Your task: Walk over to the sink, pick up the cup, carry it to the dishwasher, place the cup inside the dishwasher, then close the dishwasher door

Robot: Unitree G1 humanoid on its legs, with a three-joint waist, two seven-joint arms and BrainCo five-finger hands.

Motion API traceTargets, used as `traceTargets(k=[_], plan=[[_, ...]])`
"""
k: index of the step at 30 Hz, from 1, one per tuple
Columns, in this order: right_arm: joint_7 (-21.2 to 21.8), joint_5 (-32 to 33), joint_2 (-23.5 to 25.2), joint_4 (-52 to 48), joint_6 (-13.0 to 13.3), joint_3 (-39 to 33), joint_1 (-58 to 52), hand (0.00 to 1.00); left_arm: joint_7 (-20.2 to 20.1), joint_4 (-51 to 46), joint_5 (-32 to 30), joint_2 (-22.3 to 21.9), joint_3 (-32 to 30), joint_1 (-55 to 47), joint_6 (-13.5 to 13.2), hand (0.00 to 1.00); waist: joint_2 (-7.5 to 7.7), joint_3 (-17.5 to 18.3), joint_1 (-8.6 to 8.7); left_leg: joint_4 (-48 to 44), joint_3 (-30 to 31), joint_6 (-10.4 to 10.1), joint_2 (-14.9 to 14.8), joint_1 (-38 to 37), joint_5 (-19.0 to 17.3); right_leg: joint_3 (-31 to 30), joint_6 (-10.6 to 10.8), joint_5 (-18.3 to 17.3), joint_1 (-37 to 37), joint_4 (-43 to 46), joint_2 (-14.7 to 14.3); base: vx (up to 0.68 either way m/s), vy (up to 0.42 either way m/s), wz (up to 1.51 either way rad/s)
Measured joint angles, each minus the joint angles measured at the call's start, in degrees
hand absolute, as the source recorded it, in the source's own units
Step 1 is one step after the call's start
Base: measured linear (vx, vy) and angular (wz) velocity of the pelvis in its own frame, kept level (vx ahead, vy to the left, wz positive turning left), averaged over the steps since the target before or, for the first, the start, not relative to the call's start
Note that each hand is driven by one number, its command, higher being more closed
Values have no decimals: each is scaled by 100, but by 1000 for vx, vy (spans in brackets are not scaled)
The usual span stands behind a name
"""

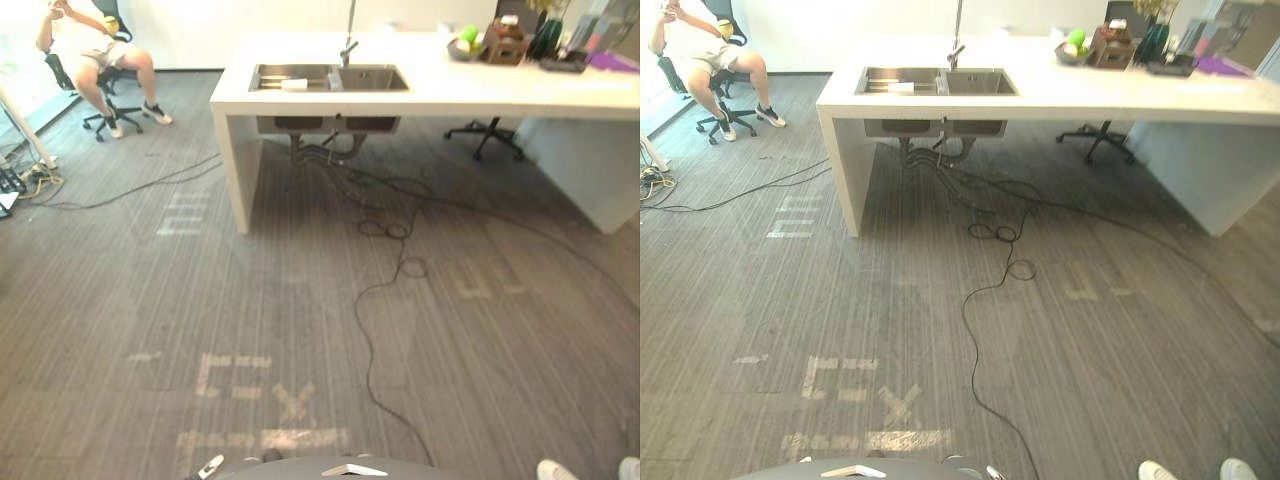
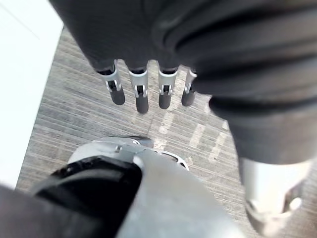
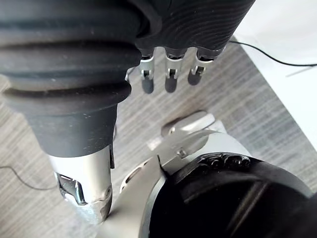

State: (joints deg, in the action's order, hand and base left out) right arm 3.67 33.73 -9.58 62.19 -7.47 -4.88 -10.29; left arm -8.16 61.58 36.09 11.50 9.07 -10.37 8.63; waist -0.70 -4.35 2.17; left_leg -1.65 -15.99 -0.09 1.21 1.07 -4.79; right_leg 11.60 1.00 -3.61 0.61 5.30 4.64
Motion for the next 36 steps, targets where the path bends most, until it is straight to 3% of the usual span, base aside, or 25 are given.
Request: traceTargets(k=[1, 4, 8, 10, 11, 15, 19, 23, 29, 36], plan=[[7, 21, -11, -9, 85, -45, 44, 0, -124, -4, 203, -30, 38, 68, -32, 0, -112, -111, 34, 122, -43, -50, 1, -70, 32, 71, 34, 87, -132, -192, 0, 5, 39, 6], [7, 46, -16, -36, 238, -100, 119, 0, -313, -122, 363, -91, 124, 294, -217, 0, -142, -191, 93, 335, -122, -60, -10, -212, 208, 326, 76, 298, -295, -494, 12, 43, 29, 15], [5, 175, 0, -52, 439, -271, 316, 0, 78, -530, -669, -158, 393, 613, -710, 0, -137, -195, 131, 500, -113, -9, -99, -353, 694, 652, 178, 311, -514, -603, -43, 97, -7, 23], [7, 262, 58, -61, 494, -323, 446, 0, 202, -705, -661, -231, 488, 825, -754, 0, -84, -223, 132, 594, -118, 86, -99, -432, 766, 665, 173, 341, -574, -661, -70, 140, -18, 5], [7, 310, 145, -98, 555, -330, 590, 0, 287, -710, -610, -250, 506, 970, -729, 0, -72, -234, 148, 608, -116, 156, -93, -450, 814, 700, 177, 347, -612, -683, -79, 133, -18, -2], [3, 307, 290, -288, 656, -346, 769, 0, 493, -704, -602, -248, 623, 1355, -598, 0, 90, -359, 211, 605, -93, 117, -78, -528, 789, 800, 220, 323, -766, -769, -79, 103, -21, 7], [109, 49, 256, -301, 735, -479, 817, 0, 929, -695, -775, -307, 766, 1462, -173, 0, -28, -432, 281, 605, -89, 7, -57, -689, 717, 866, 327, 248, -954, -752, -47, 47, -6, 4], [250, -898, 231, -301, 896, -490, 811, 0, 1283, -674, -1513, -363, 967, 1514, 235, 0, -102, -439, 324, 606, -27, -72, -72, -690, 695, 977, 361, 193, -951, -675, -41, -17, -18, 9], [269, -2087, 238, -299, 1079, -467, 818, 0, 1569, -461, -2310, -375, 1187, 1512, 352, 0, -76, -451, 386, 612, 24, -53, -50, -700, 707, 1125, 370, 143, -944, -559, 20, -53, 9, 8], [205, -2281, 228, -277, 1111, -293, 812, 0, 2184, -286, -2966, -360, 1189, 1356, 341, 0, 44, -458, 377, 653, 42, 32, -44, -694, 763, 1251, 328, 158, -945, -601, 27, -66, 19, 4]])
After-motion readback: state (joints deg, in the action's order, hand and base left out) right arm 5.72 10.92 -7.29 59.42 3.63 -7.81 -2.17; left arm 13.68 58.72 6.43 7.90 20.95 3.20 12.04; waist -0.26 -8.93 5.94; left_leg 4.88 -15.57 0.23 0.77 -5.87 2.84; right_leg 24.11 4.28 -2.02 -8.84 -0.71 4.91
